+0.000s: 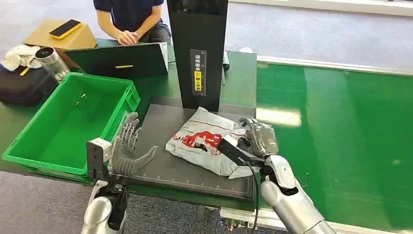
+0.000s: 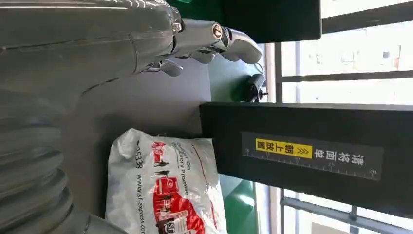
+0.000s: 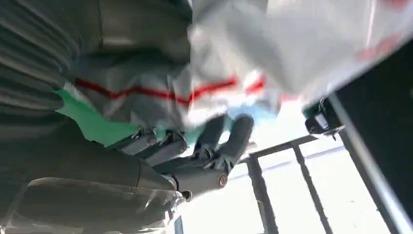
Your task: Moved the parcel from conveyor to table for the left to box.
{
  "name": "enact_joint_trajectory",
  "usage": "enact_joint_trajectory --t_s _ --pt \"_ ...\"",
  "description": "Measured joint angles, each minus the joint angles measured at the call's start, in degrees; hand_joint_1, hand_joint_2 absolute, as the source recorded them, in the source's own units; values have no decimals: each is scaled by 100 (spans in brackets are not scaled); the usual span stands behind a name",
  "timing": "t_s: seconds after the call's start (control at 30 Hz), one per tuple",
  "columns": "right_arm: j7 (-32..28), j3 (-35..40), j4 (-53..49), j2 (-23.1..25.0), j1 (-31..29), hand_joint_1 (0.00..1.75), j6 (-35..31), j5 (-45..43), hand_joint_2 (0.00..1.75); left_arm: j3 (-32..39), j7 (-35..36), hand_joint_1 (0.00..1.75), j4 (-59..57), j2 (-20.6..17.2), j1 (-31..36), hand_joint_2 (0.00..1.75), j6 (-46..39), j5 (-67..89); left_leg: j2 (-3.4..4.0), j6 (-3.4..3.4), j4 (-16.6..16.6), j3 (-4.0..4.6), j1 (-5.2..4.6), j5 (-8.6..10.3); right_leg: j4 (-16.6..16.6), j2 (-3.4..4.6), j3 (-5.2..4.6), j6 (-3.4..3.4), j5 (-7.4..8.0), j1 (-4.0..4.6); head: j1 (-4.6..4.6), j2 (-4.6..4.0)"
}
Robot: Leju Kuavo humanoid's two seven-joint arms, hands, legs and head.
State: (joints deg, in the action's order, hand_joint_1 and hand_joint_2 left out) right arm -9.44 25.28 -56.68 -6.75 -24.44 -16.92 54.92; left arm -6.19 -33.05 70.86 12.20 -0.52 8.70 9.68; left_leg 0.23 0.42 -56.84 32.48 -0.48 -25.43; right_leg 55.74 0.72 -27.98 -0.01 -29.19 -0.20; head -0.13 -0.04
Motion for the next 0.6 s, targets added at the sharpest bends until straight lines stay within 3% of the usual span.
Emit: enact_joint_trajectory --t_s 0.3,0.6 --pt "76 -802 -568 205 402 0 -144 -89 175 -13 7 0 0 0 -1 175 -26 13 0 0 -1 2 0 0 -1 0 -3 1 0 0 0 0" --pt "-559 -1280 -683 437 706 0 184 -840 175 -26 13 0 0 0 27 175 -41 15 0 0 -1 3 0 0 -1 0 -4 1 -1 0 -2 0"
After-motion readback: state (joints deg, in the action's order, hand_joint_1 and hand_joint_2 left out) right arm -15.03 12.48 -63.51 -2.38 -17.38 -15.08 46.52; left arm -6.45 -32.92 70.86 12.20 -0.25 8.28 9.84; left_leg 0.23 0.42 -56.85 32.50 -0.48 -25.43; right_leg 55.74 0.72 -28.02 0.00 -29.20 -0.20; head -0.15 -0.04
